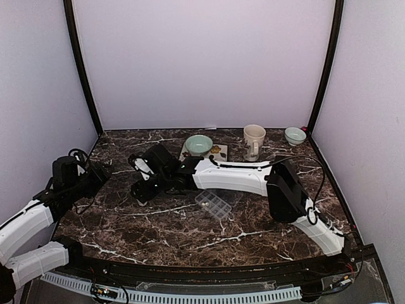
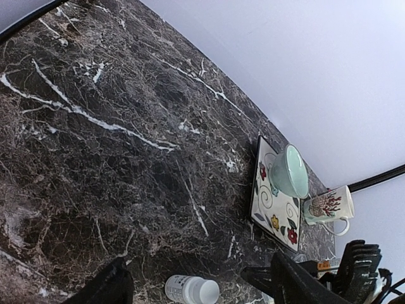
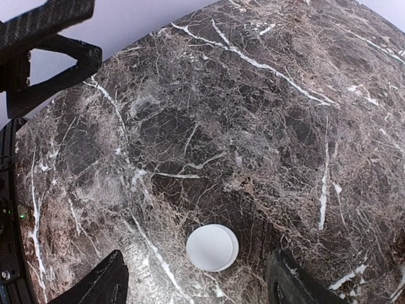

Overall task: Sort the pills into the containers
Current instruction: Pick up the pill bottle from the center of the board.

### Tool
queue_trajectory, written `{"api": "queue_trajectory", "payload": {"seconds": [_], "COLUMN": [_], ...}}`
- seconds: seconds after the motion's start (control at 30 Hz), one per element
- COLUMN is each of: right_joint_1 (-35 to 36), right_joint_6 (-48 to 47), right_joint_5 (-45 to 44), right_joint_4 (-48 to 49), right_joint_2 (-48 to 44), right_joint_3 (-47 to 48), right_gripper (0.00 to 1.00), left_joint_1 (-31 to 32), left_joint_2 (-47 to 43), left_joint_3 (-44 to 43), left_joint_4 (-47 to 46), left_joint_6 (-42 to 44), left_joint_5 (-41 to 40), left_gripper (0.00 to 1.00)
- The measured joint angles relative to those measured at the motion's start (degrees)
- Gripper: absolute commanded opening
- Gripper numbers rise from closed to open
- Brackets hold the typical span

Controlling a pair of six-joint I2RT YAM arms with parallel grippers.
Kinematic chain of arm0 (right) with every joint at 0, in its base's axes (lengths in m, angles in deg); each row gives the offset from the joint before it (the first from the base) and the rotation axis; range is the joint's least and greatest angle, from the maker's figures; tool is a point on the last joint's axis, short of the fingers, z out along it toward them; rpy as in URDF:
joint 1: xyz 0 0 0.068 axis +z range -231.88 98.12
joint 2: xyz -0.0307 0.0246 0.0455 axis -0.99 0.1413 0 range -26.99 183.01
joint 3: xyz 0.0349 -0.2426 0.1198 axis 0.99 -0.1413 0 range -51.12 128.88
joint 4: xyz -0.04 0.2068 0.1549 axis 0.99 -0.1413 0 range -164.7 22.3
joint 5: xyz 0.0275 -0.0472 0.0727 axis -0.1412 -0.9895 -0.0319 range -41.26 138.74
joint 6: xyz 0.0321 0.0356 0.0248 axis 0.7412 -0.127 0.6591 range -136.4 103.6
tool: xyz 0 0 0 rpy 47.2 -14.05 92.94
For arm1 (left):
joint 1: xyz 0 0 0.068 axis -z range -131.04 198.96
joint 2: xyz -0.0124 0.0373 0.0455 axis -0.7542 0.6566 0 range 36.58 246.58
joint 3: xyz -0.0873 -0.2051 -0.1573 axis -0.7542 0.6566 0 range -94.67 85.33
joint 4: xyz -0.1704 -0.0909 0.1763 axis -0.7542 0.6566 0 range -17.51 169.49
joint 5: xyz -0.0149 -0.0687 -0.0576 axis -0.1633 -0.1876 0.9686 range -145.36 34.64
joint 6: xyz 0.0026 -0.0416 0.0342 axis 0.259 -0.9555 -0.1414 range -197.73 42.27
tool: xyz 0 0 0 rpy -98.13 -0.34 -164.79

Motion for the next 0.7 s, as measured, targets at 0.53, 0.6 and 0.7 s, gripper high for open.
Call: {"api": "queue_trajectory", "payload": {"seconds": [0.53, 0.6, 0.7], "right_joint_1": [-1.6, -1.9, -2.1], "right_joint_6": [0.3, 0.3, 0.4], "right_joint_5": [3.2, 3.5, 4.2], "right_joint_4": [-0.1, -0.2, -0.5], "right_joint_2": [5.1, 5.7, 6.7], "right_joint_3": [6.3, 6.6, 7.4], "right_gripper": [0.75, 0.74, 0.74], "left_joint_1": [-0.1, -0.2, -0.3], "left_joint_2": [-0.5, -0.5, -0.5], "left_joint_3": [0.1, 0.1, 0.1], "left_joint_4": [-0.2, -0.4, -0.9], "left_joint_6": [-0.1, -0.1, -0.1], "left_joint_5": [0.5, 0.5, 0.6], "left_gripper": [0.78, 0.78, 0.78]}}
